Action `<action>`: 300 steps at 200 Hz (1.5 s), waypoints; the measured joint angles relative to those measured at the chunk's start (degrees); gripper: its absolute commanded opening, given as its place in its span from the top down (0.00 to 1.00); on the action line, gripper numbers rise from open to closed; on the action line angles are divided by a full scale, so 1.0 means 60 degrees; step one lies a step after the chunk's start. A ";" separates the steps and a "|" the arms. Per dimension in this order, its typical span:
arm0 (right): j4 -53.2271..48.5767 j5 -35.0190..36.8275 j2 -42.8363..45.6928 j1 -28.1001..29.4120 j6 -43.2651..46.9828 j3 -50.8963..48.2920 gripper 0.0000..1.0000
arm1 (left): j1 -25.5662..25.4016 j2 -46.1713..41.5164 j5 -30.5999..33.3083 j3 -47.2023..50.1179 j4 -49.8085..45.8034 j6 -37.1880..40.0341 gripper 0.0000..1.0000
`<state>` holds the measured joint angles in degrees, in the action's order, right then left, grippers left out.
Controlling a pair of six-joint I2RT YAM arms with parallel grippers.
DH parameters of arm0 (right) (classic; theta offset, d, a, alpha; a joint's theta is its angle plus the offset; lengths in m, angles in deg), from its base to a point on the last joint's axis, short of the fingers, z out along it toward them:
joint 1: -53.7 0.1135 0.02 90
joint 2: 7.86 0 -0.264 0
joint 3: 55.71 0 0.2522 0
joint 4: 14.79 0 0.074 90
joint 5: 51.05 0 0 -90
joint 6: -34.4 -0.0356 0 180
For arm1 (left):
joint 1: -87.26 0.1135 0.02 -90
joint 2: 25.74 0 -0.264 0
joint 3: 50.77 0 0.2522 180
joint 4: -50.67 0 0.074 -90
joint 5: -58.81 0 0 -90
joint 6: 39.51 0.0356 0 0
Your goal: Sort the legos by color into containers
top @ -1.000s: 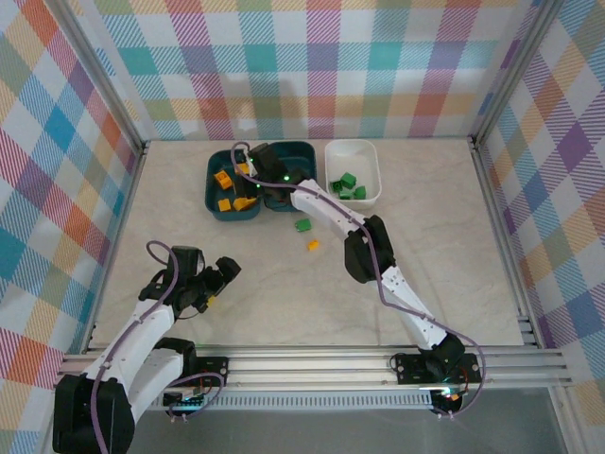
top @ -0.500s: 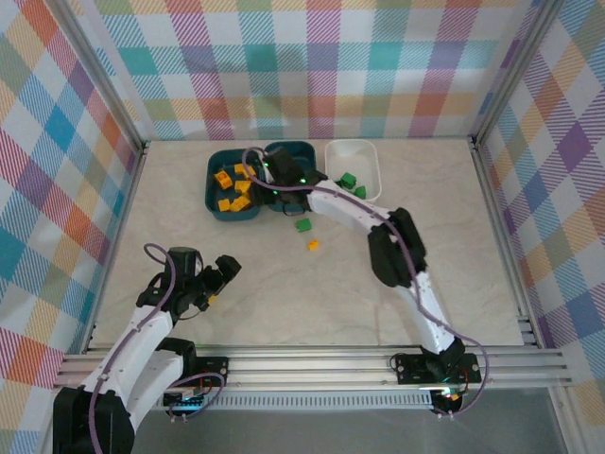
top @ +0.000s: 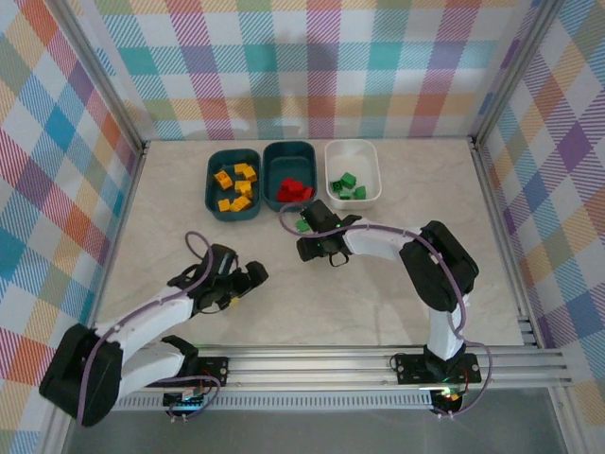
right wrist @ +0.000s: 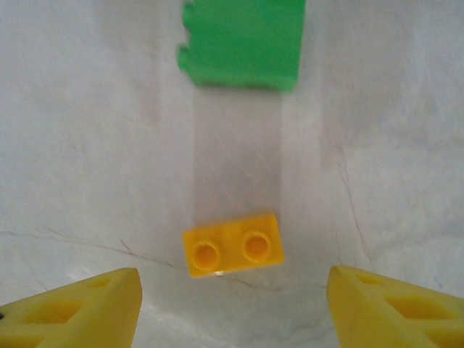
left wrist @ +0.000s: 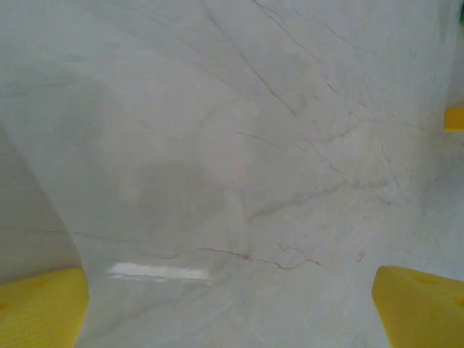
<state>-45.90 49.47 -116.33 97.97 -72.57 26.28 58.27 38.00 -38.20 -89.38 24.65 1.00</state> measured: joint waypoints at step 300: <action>0.1067 -0.0750 -0.2892 0.0324 -0.0375 0.6878 0.67 | 0.2983 -0.1402 -0.0703 -0.0576 -0.1049 0.0474 0.00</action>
<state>-39.49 44.97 -133.68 99.91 -74.82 67.54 76.17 29.59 -42.41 -92.83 18.36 3.84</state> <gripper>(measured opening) 0.334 0.999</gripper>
